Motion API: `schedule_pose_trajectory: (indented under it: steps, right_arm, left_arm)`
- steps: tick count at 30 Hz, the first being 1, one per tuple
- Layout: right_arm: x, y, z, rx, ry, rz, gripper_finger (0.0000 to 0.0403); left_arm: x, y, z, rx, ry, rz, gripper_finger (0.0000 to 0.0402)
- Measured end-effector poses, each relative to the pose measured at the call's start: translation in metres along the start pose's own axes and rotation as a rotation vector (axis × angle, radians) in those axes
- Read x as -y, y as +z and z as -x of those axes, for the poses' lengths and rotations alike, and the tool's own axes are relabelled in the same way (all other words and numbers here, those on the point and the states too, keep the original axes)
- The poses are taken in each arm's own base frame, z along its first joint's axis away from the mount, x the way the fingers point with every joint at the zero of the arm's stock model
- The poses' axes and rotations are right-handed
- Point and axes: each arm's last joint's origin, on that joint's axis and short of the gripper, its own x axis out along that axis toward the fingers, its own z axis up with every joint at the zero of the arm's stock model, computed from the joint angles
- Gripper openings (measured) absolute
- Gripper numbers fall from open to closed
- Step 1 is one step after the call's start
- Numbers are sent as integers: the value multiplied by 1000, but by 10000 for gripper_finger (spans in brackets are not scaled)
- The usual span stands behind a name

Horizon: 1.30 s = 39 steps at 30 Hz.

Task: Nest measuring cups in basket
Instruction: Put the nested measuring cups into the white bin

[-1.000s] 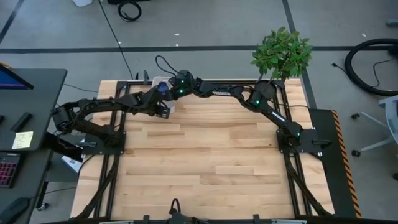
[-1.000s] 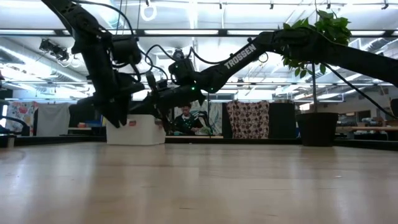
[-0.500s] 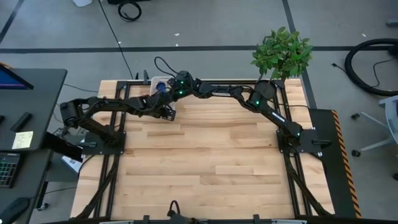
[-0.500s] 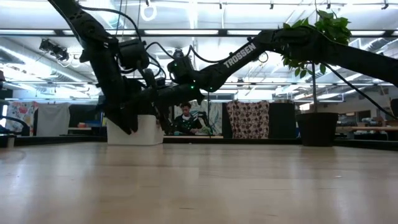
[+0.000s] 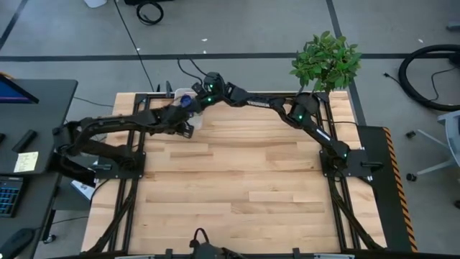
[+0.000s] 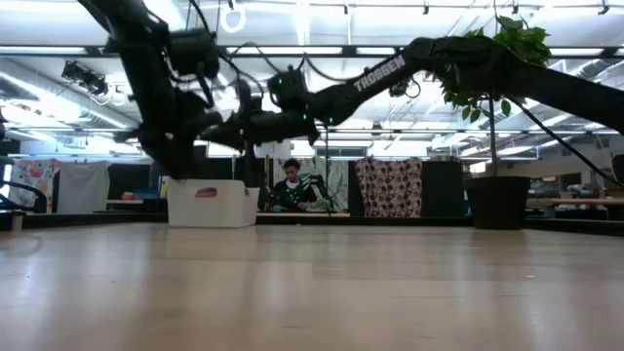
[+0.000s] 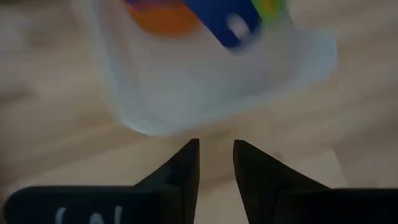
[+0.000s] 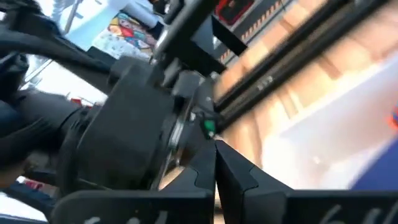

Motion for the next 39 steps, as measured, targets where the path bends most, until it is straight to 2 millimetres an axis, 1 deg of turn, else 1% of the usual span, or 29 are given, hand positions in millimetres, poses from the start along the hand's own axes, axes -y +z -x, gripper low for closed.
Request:
schedule_pose_trajectory:
  steps: [3, 5, 7, 9, 10, 12, 15, 17, 19, 24, 27, 29, 34, 37, 39]
  right_arm:
    - [-9, 12, 10, -19, -75, 21, 10]
    - [-7, 15, 17, -47, -196, 24, 10]
    - [-4, 15, 26, -94, -335, -10, 10]
    - [1, 12, 33, -107, -465, -41, 10]
    - [5, 10, 37, -123, -508, -83, 10]
    - [12, 5, 43, -155, -565, -168, 10]
    - [17, 3, 46, -150, -647, -185, 9]
    - [17, 3, 47, -140, -672, -191, 9]
    - [18, 0, 48, -154, -680, -226, 9]
    - [20, -7, 51, -198, -760, -265, 9]
    - [19, -7, 50, -190, -756, -265, 9]
    - [19, -8, 49, -190, -748, -294, 9]
    - [28, -18, 46, -202, -712, -366, 9]
    - [32, -22, 42, -190, -700, -370, 9]
    - [31, -21, 41, -186, -682, -368, 9]
  left_arm:
    - [-13, 5, 19, 36, 64, 16, 102]
    - [-22, 7, 26, 48, 80, 42, 102]
    - [-32, 7, 29, 43, 97, 67, 102]
    - [-38, 10, 27, 36, 107, 94, 102]
    - [-41, 10, 25, 26, 117, 108, 102]
    - [-47, 11, 21, 0, 139, 128, 102]
    - [-53, 15, 14, -11, 179, 159, 102]
    - [-57, 20, 9, -10, 205, 172, 102]
    - [-63, 20, 5, -52, 219, 155, 102]
    - [-70, 25, 2, -53, 236, 180, 102]
    - [-73, 28, 2, -38, 258, 192, 102]
    - [-75, 28, 2, -40, 262, 195, 102]
    - [-76, 29, 2, -45, 260, 185, 102]
    - [-76, 29, 2, -45, 260, 181, 102]
    - [-76, 29, 2, -47, 259, 164, 102]
